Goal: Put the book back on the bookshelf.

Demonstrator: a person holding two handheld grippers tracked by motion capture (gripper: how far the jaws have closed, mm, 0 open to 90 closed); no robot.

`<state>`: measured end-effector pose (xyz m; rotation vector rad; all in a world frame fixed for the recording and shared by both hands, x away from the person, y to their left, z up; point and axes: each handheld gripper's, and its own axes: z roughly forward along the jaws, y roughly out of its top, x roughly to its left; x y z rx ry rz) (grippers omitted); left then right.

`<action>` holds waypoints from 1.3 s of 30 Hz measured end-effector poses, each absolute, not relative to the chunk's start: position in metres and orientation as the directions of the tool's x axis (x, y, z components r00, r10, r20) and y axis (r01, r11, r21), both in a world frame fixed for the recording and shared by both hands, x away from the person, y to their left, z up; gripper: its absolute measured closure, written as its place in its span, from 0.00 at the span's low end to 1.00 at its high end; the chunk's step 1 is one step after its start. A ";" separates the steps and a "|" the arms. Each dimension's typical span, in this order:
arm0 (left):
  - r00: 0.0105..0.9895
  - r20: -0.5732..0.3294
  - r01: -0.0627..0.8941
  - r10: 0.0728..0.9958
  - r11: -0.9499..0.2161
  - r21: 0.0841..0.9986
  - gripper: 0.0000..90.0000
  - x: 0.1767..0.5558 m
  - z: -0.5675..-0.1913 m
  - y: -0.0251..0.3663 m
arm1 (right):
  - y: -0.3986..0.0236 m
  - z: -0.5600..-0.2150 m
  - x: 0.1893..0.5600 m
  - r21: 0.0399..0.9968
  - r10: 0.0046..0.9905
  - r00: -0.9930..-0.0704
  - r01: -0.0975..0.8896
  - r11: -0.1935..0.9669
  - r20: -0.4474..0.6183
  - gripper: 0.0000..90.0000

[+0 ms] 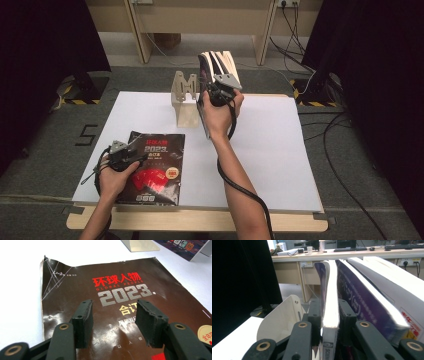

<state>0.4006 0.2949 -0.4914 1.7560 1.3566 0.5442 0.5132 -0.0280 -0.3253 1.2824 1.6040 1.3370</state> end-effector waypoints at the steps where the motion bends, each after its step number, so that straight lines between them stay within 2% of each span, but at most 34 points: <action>1: 0.322 -0.145 0.575 0.935 -0.071 0.815 0.52 0.400 -0.491 0.295 | -0.028 -0.325 0.513 0.965 0.954 -0.285 0.261 -0.013 0.090 0.85; 21: 0.318 -0.141 0.571 0.938 -0.071 0.818 0.53 0.400 -0.490 0.295 | -0.045 -0.327 0.489 0.961 0.950 -0.304 0.277 0.018 0.070 0.82; 39: 0.313 -0.142 0.565 0.939 -0.064 0.823 0.53 0.402 -0.487 0.299 | -0.058 -0.327 0.472 0.961 0.952 -0.304 0.272 0.042 0.045 0.83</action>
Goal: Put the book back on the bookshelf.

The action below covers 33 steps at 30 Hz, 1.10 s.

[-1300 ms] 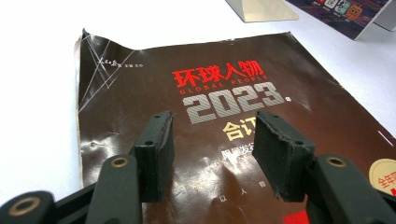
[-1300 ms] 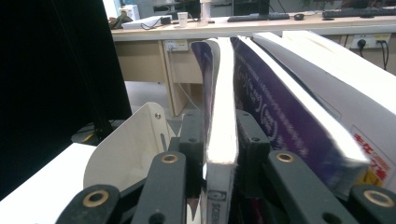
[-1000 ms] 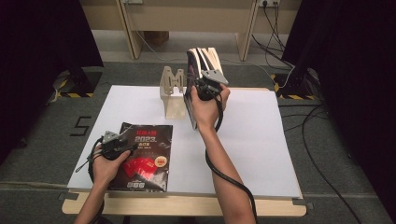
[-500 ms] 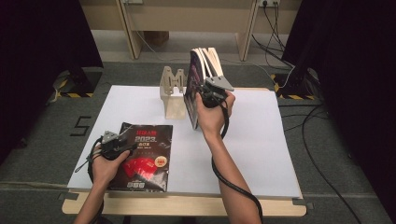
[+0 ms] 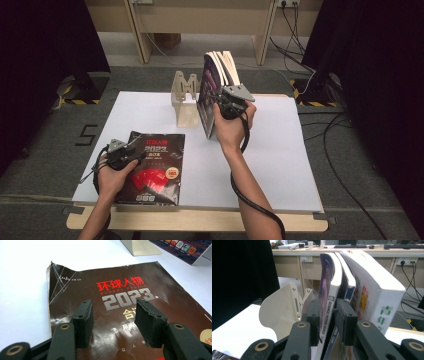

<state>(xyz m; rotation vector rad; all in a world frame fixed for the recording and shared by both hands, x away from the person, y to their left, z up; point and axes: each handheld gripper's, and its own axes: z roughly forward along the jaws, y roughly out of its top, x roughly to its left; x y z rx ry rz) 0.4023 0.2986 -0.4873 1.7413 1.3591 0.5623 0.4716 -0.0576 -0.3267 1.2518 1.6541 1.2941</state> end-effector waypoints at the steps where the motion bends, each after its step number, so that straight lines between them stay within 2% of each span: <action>1: 0.310 -0.142 0.566 0.940 -0.063 0.822 0.54 0.402 -0.487 0.299 | -0.058 -0.327 0.471 0.960 0.950 -0.307 0.276 0.037 0.051 0.83; 15: 0.286 -0.150 0.561 0.947 -0.039 0.827 0.55 0.402 -0.485 0.306 | -0.069 -0.331 0.460 0.959 0.945 -0.327 0.276 0.063 0.032 0.81; 33: 0.239 -0.154 0.562 0.959 -0.008 0.827 0.59 0.403 -0.483 0.321 | -0.087 -0.352 0.449 0.938 0.922 -0.384 0.336 0.088 0.051 0.77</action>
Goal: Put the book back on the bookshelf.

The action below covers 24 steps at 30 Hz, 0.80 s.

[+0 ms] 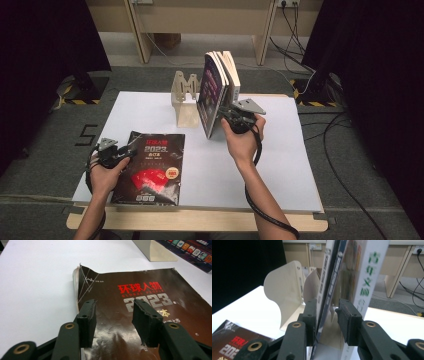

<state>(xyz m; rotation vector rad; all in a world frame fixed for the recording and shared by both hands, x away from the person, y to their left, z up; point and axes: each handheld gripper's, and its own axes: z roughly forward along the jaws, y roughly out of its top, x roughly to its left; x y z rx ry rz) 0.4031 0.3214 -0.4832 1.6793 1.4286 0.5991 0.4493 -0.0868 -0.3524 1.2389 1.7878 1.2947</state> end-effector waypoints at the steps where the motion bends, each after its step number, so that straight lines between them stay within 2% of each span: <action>1: 0.233 -0.149 0.561 0.961 -0.007 0.828 0.60 0.403 -0.483 0.322 | -0.088 -0.354 0.448 0.936 0.921 -0.386 0.341 0.092 0.050 0.76; 5: 0.199 -0.146 0.545 0.969 0.014 0.838 0.65 0.406 -0.483 0.328 | -0.094 -0.365 0.443 0.925 0.914 -0.401 0.365 0.103 0.057 0.75; 15: 0.152 -0.130 0.603 0.980 0.012 0.798 0.76 0.428 -0.493 0.339 | -0.105 -0.401 0.440 0.880 0.913 -0.401 0.457 0.127 0.076 0.74; 24: 0.147 -0.136 0.636 0.980 0.012 0.772 0.77 0.443 -0.496 0.342 | -0.113 -0.424 0.437 0.851 0.915 -0.393 0.509 0.132 0.093 0.73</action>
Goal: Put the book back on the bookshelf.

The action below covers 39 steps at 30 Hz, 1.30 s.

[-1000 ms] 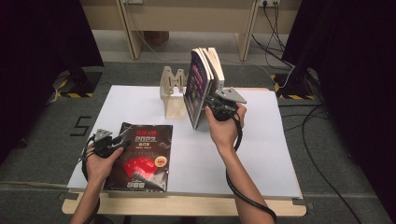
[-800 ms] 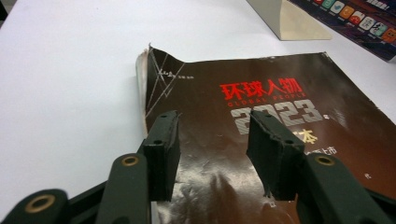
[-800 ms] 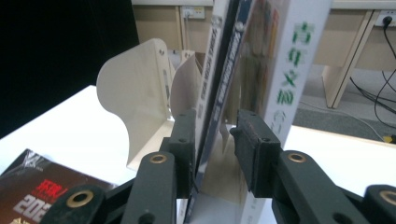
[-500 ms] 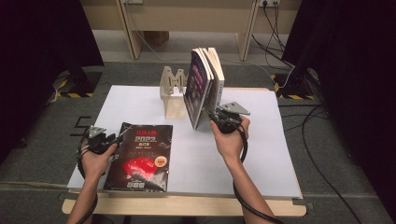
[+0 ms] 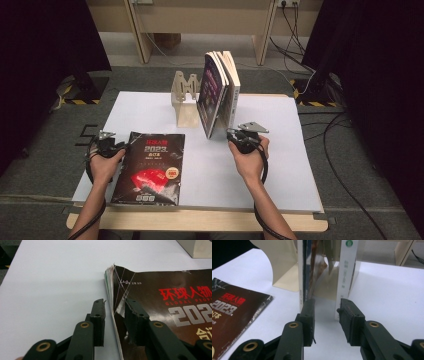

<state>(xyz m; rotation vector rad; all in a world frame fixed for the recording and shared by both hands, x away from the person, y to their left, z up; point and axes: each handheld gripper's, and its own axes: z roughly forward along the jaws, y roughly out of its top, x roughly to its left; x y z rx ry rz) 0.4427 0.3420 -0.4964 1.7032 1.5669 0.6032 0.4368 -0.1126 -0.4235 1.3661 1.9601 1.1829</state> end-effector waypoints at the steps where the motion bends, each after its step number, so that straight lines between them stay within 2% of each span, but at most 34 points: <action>1: 0.150 -0.142 0.637 0.978 0.014 0.771 0.77 0.444 -0.497 0.342 | -0.113 -0.425 0.437 0.850 0.913 -0.397 0.508 0.139 0.088 0.73; 7: 0.173 -0.169 0.663 0.970 0.012 0.749 0.80 0.448 -0.496 0.342 | -0.114 -0.435 0.437 0.834 0.911 -0.399 0.535 0.138 0.105 0.71; 25: 0.216 -0.155 0.671 0.964 -0.031 0.741 0.87 0.445 -0.494 0.334 | -0.112 -0.444 0.440 0.814 0.905 -0.407 0.563 0.139 0.127 0.71; 39: 0.260 -0.157 0.678 0.953 -0.064 0.732 0.88 0.418 -0.492 0.304 | -0.116 -0.451 0.439 0.795 0.904 -0.403 0.591 0.136 0.146 0.71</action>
